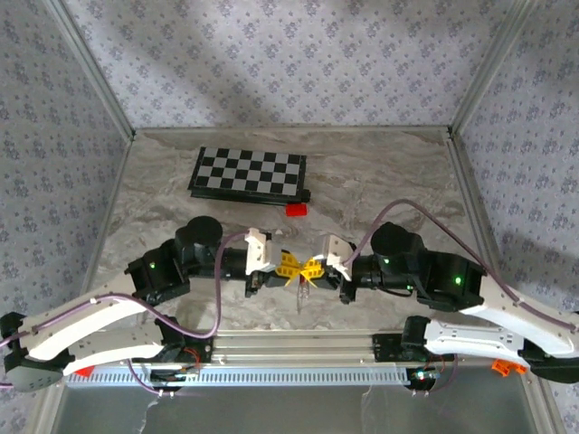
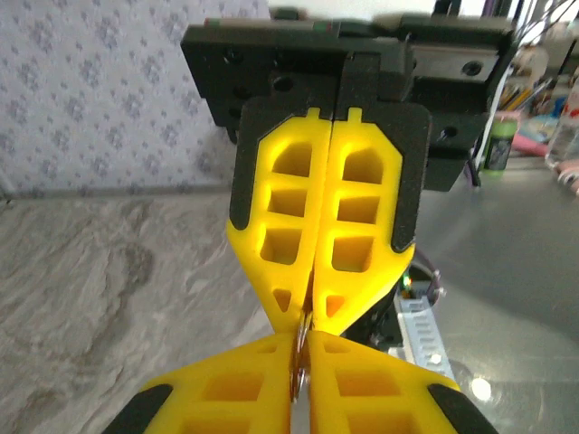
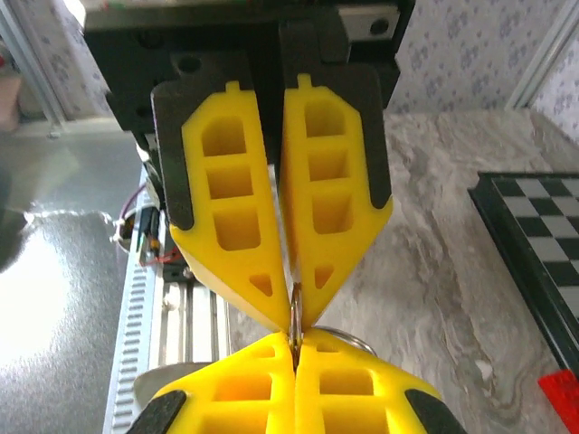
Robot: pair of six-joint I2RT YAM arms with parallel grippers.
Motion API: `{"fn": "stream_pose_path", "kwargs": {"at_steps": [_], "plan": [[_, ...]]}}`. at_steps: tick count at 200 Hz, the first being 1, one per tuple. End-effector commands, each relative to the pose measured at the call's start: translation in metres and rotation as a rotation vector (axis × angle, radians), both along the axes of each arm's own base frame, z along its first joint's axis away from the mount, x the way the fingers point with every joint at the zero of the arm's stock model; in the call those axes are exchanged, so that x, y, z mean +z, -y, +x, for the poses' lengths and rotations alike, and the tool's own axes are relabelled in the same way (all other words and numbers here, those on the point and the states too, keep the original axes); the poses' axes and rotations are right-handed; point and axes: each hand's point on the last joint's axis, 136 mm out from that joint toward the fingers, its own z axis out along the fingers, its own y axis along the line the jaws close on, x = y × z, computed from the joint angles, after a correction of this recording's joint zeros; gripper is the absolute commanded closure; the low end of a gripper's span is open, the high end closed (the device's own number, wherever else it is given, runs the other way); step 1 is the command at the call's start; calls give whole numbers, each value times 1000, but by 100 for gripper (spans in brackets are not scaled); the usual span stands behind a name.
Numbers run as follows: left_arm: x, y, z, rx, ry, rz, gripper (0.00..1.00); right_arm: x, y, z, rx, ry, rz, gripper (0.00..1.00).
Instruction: Put the keys on the keyring
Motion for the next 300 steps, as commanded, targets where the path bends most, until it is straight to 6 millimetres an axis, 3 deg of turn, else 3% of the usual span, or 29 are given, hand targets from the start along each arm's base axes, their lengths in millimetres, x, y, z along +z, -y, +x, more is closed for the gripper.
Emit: {"fn": "stream_pose_path", "kwargs": {"at_steps": [1,37,40,48,78,81,114,148,229,260,300], "plan": [[-16,-6,0,3,31,120,86,-10,7,-3,9,2,-104,100],[-15,-5,-1,-7,33,116,92,-24,-2,-4,37,-16,-171,100],[-15,-5,-1,-7,35,112,94,-13,-3,-4,37,-7,-150,100],[-12,-6,-2,-8,36,99,100,-12,-4,-3,37,-4,-149,100],[9,-8,-7,-17,43,-35,100,0,-8,-3,32,-2,-78,100],[11,-8,-8,-18,45,-51,100,-9,-8,-3,31,-11,-89,100],[39,-12,-15,-42,73,-216,100,4,-9,-4,16,-11,54,77],[53,-15,-24,-86,78,-295,100,16,-5,-5,12,18,139,75],[51,-16,-28,-105,47,-312,100,34,-1,-18,83,43,254,71],[52,-17,-29,-108,51,-319,100,29,-1,-16,70,34,234,76],[60,-21,-31,-109,68,-344,100,26,1,-16,68,36,238,73]]}}
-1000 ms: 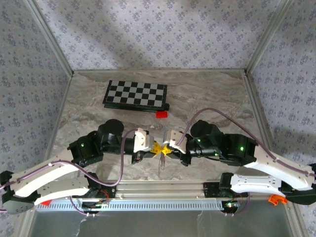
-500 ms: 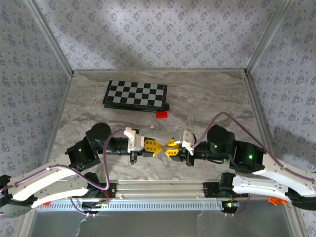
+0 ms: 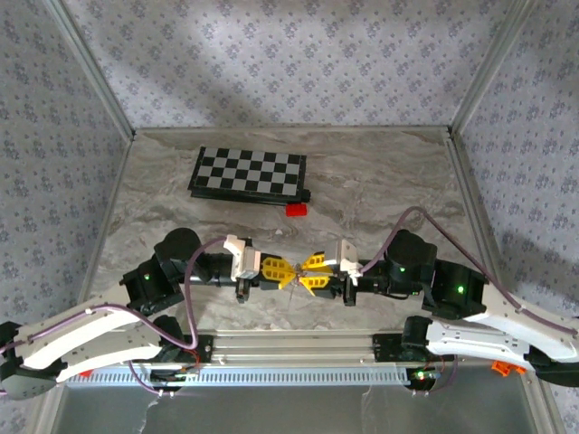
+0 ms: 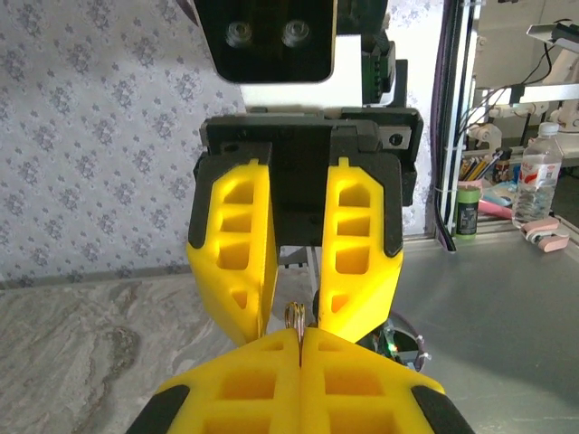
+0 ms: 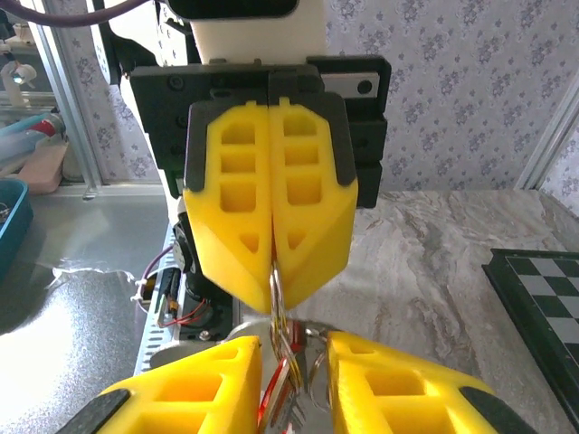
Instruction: Put the keys on the keyring
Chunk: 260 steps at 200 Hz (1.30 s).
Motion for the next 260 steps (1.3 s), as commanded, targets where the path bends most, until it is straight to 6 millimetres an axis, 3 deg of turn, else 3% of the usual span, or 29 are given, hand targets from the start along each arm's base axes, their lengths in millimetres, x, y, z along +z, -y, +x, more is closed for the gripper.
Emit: {"fn": "stream_pose_path", "kwargs": {"at_steps": [1,60,133,177,208,227,260], "plan": [[29,-8,-11,-34,46,-99,100,3,3,-1,3,-3,29,73],[27,-4,-10,-41,40,-88,100,14,3,-10,53,28,95,66],[26,-1,-12,-60,33,-79,100,14,0,-7,47,34,101,67],[26,0,-12,-65,31,-76,100,13,-2,-2,24,37,95,82],[23,1,-6,-32,30,-53,100,8,-1,2,4,36,62,100],[13,2,5,33,28,5,100,7,2,4,-16,40,36,100],[-20,2,33,182,67,182,87,-5,3,10,-45,17,-70,100]]}}
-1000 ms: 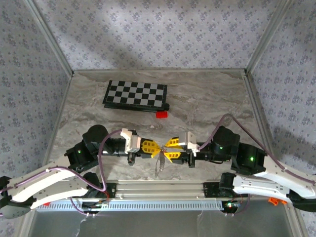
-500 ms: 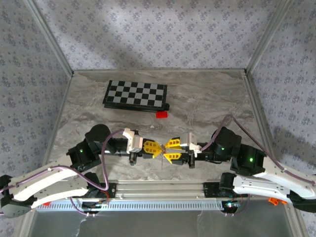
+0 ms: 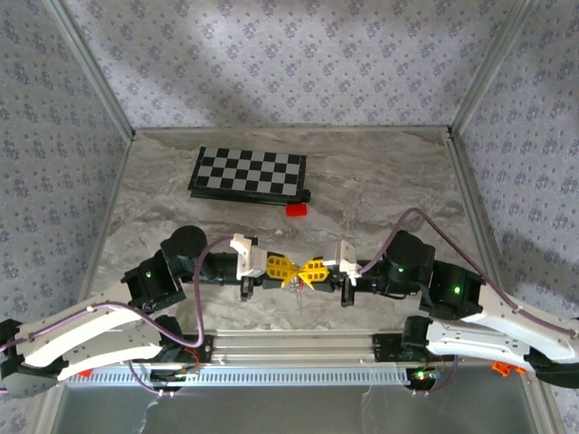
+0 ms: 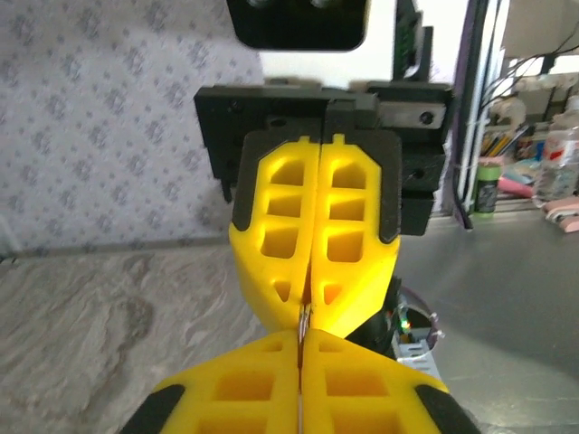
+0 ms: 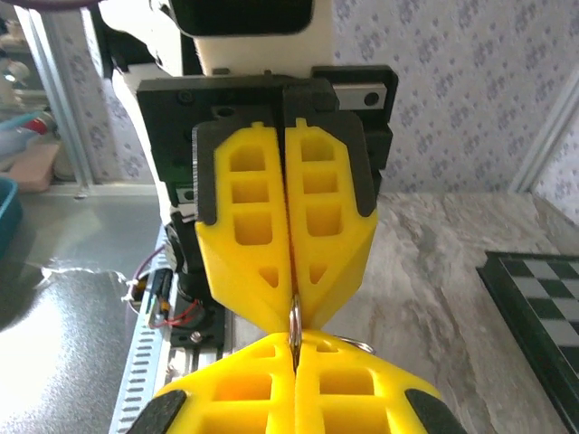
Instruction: Put the keys on the keyring
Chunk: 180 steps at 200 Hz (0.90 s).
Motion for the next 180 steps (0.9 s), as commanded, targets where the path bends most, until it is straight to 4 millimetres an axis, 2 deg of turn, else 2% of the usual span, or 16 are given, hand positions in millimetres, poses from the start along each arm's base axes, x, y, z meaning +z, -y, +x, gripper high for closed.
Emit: {"fn": "stream_pose_path", "kwargs": {"at_steps": [1,48,68,85,103,124,139,143,162,180], "plan": [[-5,-3,19,112,67,96,86,2,6,5,-32,4,-62,100],[-25,2,27,126,86,217,85,-16,1,8,-38,-26,-213,100],[-27,2,29,132,85,223,90,-26,-2,8,-30,-39,-289,100],[-26,2,27,125,79,217,100,-31,-4,8,-33,-34,-326,100],[-23,2,24,113,69,199,100,-32,-4,9,-37,-27,-330,100],[-10,1,18,93,61,121,100,-28,-4,8,-35,-25,-294,100],[3,0,13,70,56,48,100,-25,-3,6,-32,-26,-252,88],[7,0,10,62,57,25,100,-17,-5,6,-32,-16,-211,85],[20,0,4,27,39,-63,100,-9,-7,-2,7,-24,-111,74],[23,2,-2,-12,16,-98,100,-2,-8,-1,2,-25,-46,73]]}}
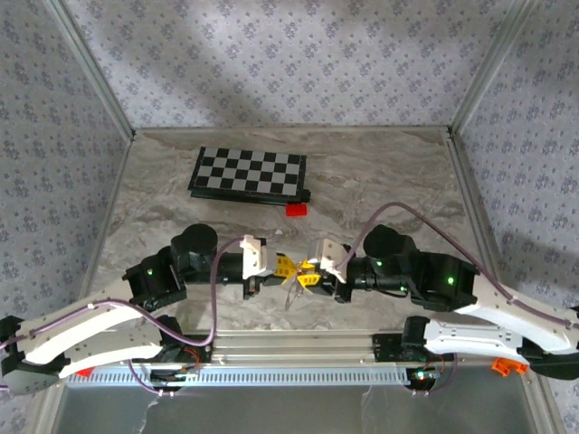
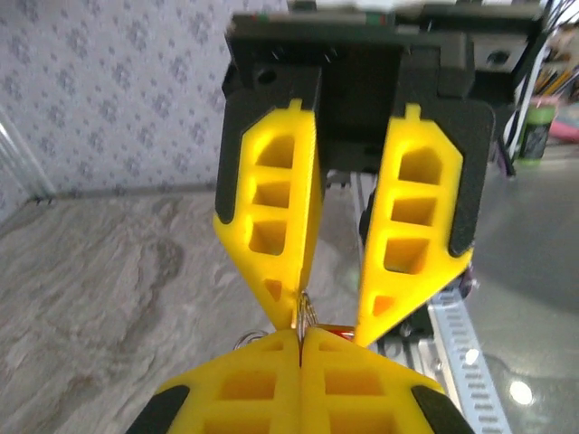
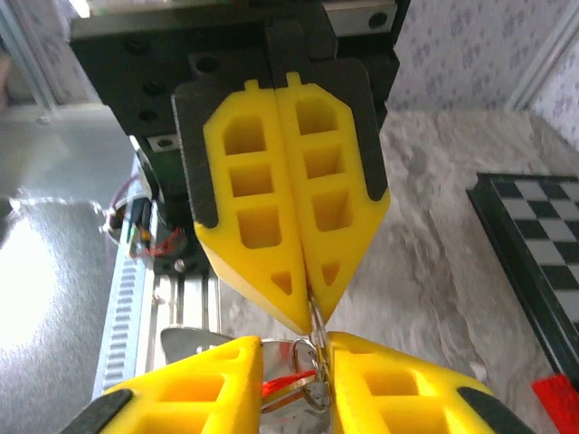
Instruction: Put the keys on the keyring
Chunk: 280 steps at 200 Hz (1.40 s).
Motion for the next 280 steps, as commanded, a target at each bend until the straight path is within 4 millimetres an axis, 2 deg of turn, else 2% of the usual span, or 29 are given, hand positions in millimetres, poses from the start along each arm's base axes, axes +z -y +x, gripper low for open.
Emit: {"fn": "stream_pose_path", "kwargs": {"at_steps": [1,37,66,94,102,122,138,148,166,185,188,201,227,261,280], "plan": [[41,1,-12,-66,2,-182,100,20,-6,-8,43,-7,124,73],[49,-3,-21,-111,-18,-223,100,21,-3,-7,29,-4,136,78],[48,-5,-25,-130,-39,-231,100,25,-2,-8,34,0,164,86],[46,-6,-26,-130,-52,-238,100,24,-1,-5,15,1,152,100],[45,-6,-24,-120,-56,-231,100,24,-1,-3,4,2,144,100],[32,-4,-14,-61,-67,-175,100,19,0,1,-20,7,91,100],[17,-3,-3,3,-58,-90,85,12,0,5,-39,19,15,100],[6,-3,5,45,-46,-35,82,7,0,7,-48,23,-35,100],[-14,-2,17,101,-32,55,83,-4,-2,7,-45,25,-124,100],[-22,2,19,98,-33,92,83,-18,-4,5,-40,17,-203,100],[-23,2,19,98,-34,95,83,-8,-4,5,-41,24,-186,100],[-24,4,19,93,-31,100,87,-12,-5,6,-47,21,-222,100],[-20,3,16,76,-23,90,100,-16,-4,8,-55,18,-248,100],[2,1,4,23,-18,25,100,-9,-3,5,-51,4,-203,100],[19,-1,-2,-3,-10,-46,100,0,-3,3,-42,3,-139,88]]}}
